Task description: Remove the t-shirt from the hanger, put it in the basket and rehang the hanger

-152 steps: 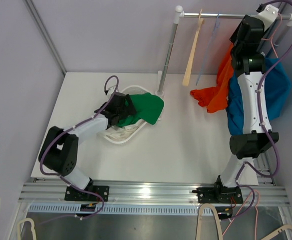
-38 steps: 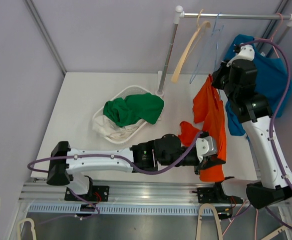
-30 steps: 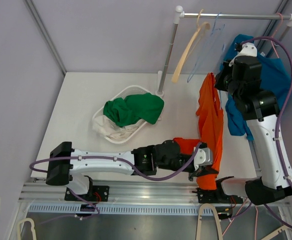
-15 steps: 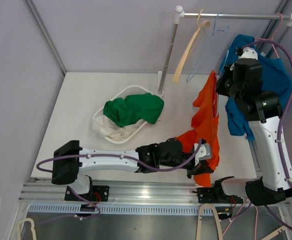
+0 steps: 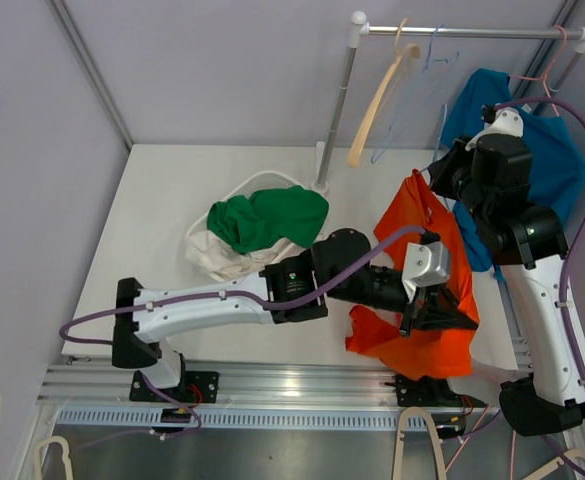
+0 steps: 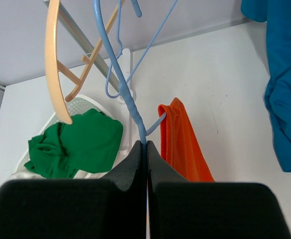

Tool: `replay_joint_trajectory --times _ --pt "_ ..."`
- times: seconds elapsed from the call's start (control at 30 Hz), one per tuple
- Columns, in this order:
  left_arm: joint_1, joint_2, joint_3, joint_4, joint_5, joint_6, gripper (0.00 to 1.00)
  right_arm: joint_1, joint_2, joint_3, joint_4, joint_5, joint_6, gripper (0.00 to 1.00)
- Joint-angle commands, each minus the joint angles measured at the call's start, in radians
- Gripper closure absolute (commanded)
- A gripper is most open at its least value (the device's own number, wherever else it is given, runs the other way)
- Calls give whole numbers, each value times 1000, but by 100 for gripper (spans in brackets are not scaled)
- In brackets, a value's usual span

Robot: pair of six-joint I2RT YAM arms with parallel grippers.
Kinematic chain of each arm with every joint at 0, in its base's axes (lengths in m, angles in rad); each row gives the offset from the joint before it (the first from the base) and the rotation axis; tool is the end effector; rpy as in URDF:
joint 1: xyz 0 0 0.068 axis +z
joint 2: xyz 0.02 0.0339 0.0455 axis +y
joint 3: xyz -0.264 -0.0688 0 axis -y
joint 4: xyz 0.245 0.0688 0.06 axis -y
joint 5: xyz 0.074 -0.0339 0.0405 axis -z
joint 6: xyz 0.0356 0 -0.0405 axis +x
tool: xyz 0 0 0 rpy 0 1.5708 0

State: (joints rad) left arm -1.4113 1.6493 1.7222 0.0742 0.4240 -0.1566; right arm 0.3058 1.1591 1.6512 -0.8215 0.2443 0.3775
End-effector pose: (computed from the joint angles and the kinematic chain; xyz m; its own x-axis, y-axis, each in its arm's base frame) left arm 0.0468 -0.3834 0.4700 -0.1274 -0.1028 -0.9865 0.9563 -0.2765 -0.0947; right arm 0.1977 0.0534 0.4890 -0.3140 0.2759 -0.9084 0.0450 0.9601 0.2760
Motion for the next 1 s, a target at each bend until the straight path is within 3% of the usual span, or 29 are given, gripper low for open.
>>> replay_joint_trajectory --times 0.0,0.07,0.2,0.4,0.63,0.73,0.83,0.97 --pt "-46 52 39 -19 258 5 99 6 11 1 119 -10 14 100" --pt "-67 58 40 -24 295 26 99 6 17 1 124 -19 15 100" --pt "-84 66 13 59 537 -38 99 7 31 13 122 -8 11 100" --pt "-156 64 -6 -57 619 48 99 7 74 96 96 29 -17 100" --pt "-233 47 -99 -56 700 54 99 6 108 131 93 41 -22 100" --pt "-236 1 -248 -16 649 57 99 6 111 156 76 44 -25 100" --pt "-204 -81 -384 24 464 89 99 7 91 180 56 49 -29 100" --pt "-71 -135 -507 102 346 -12 99 6 56 199 30 49 -28 100"
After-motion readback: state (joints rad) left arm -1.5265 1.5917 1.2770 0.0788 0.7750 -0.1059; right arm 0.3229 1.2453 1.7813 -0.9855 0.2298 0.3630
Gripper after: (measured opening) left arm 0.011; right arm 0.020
